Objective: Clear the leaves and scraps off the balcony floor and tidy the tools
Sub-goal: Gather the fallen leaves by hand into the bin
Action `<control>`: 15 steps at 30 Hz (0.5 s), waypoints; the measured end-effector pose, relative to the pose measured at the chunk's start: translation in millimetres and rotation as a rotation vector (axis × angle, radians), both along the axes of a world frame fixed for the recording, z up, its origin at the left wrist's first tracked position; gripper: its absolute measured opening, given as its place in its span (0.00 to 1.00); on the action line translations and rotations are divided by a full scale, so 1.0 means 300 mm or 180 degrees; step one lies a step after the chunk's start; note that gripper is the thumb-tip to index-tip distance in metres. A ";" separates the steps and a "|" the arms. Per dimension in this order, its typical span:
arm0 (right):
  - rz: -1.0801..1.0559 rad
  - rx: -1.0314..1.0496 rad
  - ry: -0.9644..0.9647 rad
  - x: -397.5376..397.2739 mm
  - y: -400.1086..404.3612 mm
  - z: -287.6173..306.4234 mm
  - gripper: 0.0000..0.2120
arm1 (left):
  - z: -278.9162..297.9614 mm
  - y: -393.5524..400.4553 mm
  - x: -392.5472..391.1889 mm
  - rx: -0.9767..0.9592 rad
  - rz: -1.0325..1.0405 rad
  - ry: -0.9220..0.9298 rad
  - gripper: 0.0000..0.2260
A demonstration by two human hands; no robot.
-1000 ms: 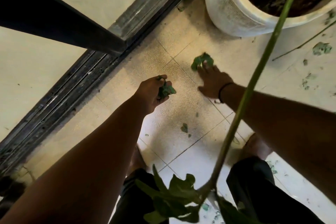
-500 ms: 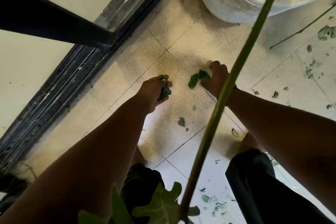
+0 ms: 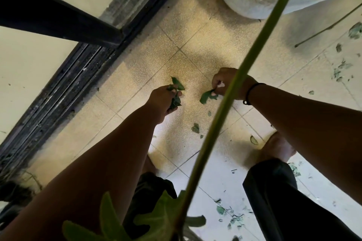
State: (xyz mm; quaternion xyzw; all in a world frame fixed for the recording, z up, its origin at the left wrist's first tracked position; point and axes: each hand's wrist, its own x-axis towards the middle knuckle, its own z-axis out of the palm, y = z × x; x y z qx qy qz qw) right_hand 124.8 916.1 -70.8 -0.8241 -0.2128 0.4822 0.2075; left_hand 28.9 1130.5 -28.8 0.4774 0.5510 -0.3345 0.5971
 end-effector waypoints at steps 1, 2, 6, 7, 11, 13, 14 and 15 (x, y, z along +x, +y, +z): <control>0.0066 -0.0014 0.0031 -0.002 0.021 0.001 0.08 | -0.001 0.001 0.000 0.0028 -0.0014 -0.0011 0.08; 0.0126 -0.0023 0.0083 -0.006 0.043 0.001 0.08 | -0.006 0.004 -0.003 0.0061 -0.0022 -0.0015 0.07; -0.0297 0.0026 0.0688 -0.018 0.136 0.041 0.13 | -0.014 0.009 -0.005 0.0188 -0.0079 -0.0030 0.08; -0.0504 0.0078 0.1018 -0.027 0.158 0.065 0.14 | -0.009 0.011 -0.006 0.0161 -0.0079 -0.0065 0.07; -0.1223 0.0518 0.2034 -0.088 0.222 0.127 0.12 | 0.009 0.017 -0.019 -0.0435 -0.0176 -0.0385 0.11; -0.1390 0.0561 0.1884 -0.117 0.241 0.129 0.12 | 0.017 0.007 -0.030 -0.0770 -0.0156 -0.0458 0.11; -0.1444 0.0538 0.1674 -0.130 0.250 0.128 0.12 | 0.020 0.002 -0.036 -0.0881 -0.0006 -0.0442 0.11; -0.1482 0.0518 0.1408 -0.143 0.257 0.124 0.13 | 0.022 -0.002 -0.038 -0.0940 0.0235 -0.0389 0.12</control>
